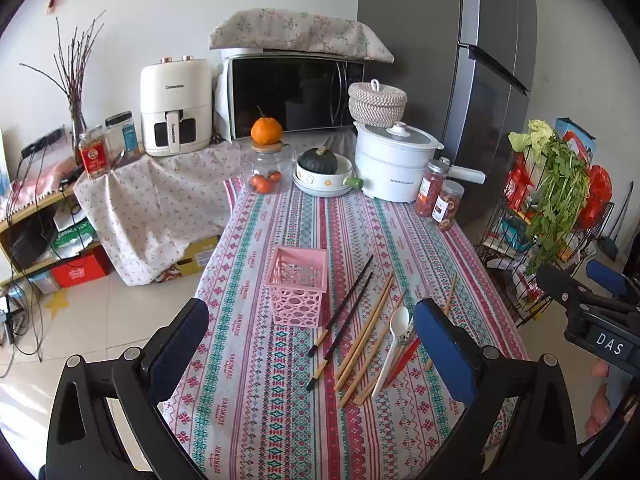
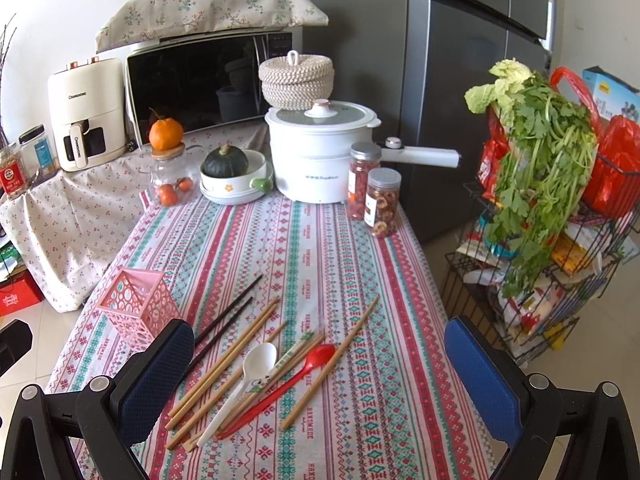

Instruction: Organize utensils

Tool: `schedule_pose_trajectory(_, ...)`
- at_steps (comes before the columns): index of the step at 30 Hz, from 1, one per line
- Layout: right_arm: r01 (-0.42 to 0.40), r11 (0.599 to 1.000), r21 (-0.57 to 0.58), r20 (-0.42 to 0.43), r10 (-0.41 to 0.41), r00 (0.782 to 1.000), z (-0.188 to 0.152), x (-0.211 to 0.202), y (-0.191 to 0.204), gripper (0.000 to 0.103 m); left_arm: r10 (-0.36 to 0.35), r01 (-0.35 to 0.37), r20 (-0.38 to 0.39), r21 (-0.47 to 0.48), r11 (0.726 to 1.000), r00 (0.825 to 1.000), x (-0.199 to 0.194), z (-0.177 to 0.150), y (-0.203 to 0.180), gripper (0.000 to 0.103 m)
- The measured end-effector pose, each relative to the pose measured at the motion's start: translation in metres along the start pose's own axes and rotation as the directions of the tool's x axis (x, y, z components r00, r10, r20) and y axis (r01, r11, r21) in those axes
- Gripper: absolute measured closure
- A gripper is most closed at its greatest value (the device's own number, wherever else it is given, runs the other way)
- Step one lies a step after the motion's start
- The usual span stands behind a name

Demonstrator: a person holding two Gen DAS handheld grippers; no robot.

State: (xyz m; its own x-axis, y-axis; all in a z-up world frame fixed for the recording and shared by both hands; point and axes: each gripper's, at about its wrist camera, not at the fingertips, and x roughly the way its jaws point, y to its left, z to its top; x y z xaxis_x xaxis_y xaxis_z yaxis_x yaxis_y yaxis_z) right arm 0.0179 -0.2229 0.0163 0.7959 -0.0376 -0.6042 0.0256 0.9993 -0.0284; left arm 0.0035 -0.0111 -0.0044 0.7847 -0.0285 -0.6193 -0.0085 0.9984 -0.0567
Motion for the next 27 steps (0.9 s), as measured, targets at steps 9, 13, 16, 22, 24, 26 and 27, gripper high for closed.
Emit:
schedule_pose_trajectory(9, -0.003, 1.0, 0.004, -0.003, 0.003, 1.0, 0.0001, 0.001, -0.0003, 0.0, 0.002, -0.002, 0.003, 0.0, 1.0, 1.0, -0.0001, -0.0001, -0.0009, 0.0)
schedule_pose_trajectory(13, -0.003, 1.0, 0.004, -0.004, 0.003, 1.0, -0.0004, 0.0011, 0.0002, 0.0, 0.002, -0.002, 0.003, -0.002, 1.0, 1.0, -0.0005, 0.0005, -0.0011, 0.0)
schedule_pose_trajectory(16, -0.003, 1.0, 0.004, -0.004, 0.003, 1.0, -0.0004, 0.0011, 0.0002, 0.0, 0.001, -0.001, 0.006, 0.0, 1.0, 1.0, -0.0006, 0.0007, -0.0012, 0.0)
schedule_pose_trajectory(22, -0.004, 1.0, 0.005, -0.004, 0.004, 1.0, -0.0002, 0.0016, 0.0003, 0.0, 0.001, -0.001, 0.007, -0.001, 1.0, 1.0, -0.0011, 0.001, -0.0017, 0.0)
schedule_pose_trajectory(24, -0.003, 1.0, 0.004, -0.004, 0.003, 1.0, -0.0002, 0.0015, 0.0003, 0.0, 0.001, -0.001, 0.008, -0.001, 1.0, 1.0, -0.0012, 0.001, -0.0021, 0.0)
schedule_pose_trajectory(26, -0.004, 1.0, 0.004, -0.004, 0.004, 1.0, -0.0002, 0.0016, 0.0005, 0.0, 0.001, -0.001, 0.008, 0.001, 1.0, 1.0, -0.0012, 0.001, -0.0017, 0.0)
schedule_pose_trajectory(27, -0.004, 1.0, 0.004, -0.004, 0.004, 1.0, 0.0, 0.0016, 0.0003, 0.0, 0.001, -0.001, 0.009, 0.001, 1.0, 1.0, -0.0012, 0.0012, -0.0016, 0.0)
